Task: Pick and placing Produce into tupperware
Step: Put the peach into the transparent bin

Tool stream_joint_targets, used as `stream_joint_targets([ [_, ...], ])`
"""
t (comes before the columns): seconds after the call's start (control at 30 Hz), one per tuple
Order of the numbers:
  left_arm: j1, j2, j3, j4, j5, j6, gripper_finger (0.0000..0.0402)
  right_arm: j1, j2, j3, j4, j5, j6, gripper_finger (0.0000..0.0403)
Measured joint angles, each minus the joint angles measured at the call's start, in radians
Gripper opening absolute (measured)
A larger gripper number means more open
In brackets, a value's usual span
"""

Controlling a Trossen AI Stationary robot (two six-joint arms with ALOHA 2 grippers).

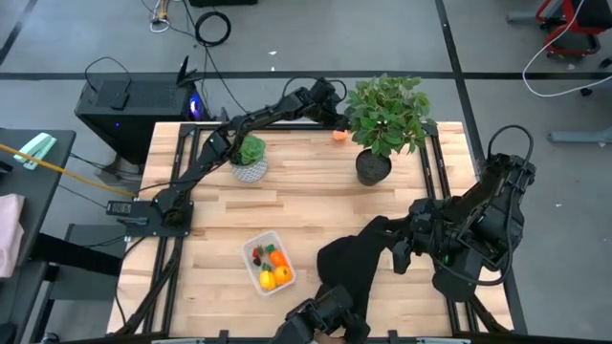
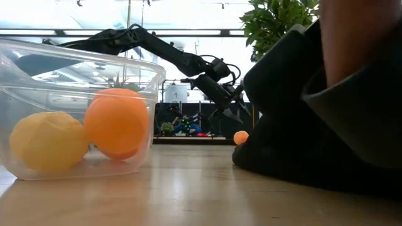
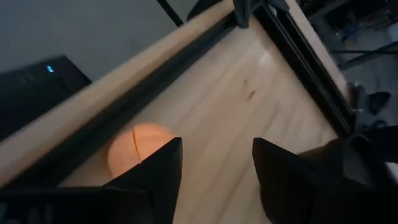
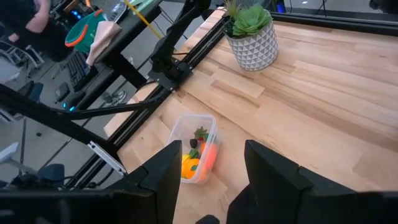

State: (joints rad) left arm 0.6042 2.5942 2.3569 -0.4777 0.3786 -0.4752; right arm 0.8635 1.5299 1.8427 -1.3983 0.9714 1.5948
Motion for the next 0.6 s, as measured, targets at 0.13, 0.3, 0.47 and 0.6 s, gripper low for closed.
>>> stream_joint_targets([
  [0.13, -0.008, 0.007, -0.001, -0.009, -0.057, 0.033, 0.0198, 0.000, 0.000, 0.000, 0.004, 0.000, 0.000, 0.0181],
  [0.3, -0.007, 0.006, -0.001, -0.001, -0.072, 0.026, 0.0188, 0.000, 0.000, 0.000, 0.010, 0.000, 0.000, 0.0181],
  [0.47, -0.007, 0.006, -0.001, -0.009, -0.072, 0.015, 0.0176, -0.006, 0.000, 0.000, 0.010, 0.004, -0.006, 0.0181],
  [0.6, -0.009, 0.006, -0.001, -0.023, -0.062, 0.015, 0.0172, -0.016, 0.000, 0.000, 0.017, 0.004, -0.029, 0.0181],
])
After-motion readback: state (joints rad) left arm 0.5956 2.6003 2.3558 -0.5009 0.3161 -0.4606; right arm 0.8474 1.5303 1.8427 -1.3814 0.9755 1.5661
